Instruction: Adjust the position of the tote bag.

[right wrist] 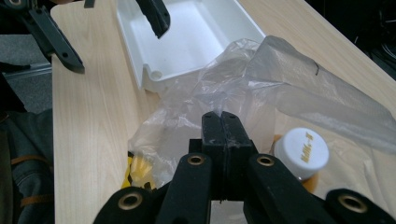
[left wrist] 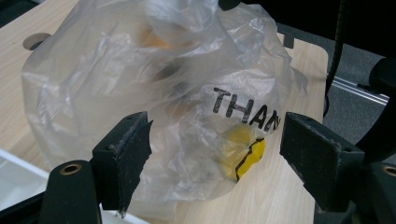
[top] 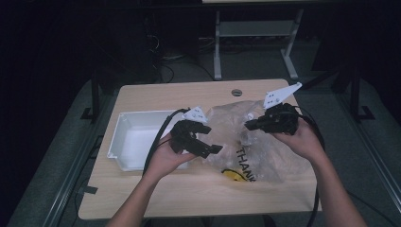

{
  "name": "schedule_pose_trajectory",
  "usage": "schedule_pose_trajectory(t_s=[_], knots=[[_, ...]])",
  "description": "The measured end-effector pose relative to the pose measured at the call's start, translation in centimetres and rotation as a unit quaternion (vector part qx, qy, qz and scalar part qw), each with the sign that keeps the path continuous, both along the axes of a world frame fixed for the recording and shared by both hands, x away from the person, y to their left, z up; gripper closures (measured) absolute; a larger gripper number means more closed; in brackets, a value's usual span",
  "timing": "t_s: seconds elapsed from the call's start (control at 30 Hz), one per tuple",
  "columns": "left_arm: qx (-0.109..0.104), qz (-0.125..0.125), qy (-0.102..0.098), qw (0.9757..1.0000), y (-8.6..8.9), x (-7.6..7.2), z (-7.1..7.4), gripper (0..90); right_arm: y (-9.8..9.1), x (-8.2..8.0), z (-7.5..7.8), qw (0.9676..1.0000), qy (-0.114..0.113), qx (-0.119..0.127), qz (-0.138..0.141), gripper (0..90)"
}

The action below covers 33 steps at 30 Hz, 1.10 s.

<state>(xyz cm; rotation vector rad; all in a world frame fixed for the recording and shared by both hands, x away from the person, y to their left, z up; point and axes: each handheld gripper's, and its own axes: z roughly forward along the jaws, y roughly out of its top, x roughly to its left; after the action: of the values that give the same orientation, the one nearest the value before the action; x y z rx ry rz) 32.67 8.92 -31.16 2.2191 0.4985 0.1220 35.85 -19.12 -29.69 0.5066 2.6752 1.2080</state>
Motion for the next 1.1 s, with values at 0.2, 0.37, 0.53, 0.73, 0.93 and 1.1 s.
schedule_pose_trajectory(t_s=[0.2, 0.37, 0.53, 0.73, 0.93, 1.1], knots=[[-0.005, 0.000, -0.001, 1.0000, -0.5, 0.4, 0.0, 23.6, 0.7, 0.2, 0.0, 0.9999, 0.002, -0.003, 0.012, 89.7], [-0.004, -0.005, -0.004, 1.0000, -1.4, 0.7, 0.2, 23.7, 1.4, 0.2, -0.1, 0.9998, 0.007, -0.003, 0.019, 89.7], [-0.003, -0.007, -0.006, 0.9999, -2.8, 1.3, 0.1, 23.9, 2.1, 0.2, 0.2, 0.9995, 0.005, -0.001, 0.030, 89.7], [0.002, -0.011, -0.012, 0.9999, -3.7, 1.8, 0.0, 26.0, 2.4, 0.2, 0.4, 0.9993, 0.006, 0.000, 0.037, 89.7], [0.012, -0.011, -0.022, 0.9996, -4.8, 2.1, -0.4, 31.6, 2.3, 0.1, 0.5, 0.9992, 0.008, 0.009, 0.039, 89.7], [0.027, -0.018, -0.036, 0.9988, -5.5, 2.1, -0.8, 50.0, 2.1, 0.0, 0.6, 0.9991, 0.009, 0.018, 0.038, 89.7]])
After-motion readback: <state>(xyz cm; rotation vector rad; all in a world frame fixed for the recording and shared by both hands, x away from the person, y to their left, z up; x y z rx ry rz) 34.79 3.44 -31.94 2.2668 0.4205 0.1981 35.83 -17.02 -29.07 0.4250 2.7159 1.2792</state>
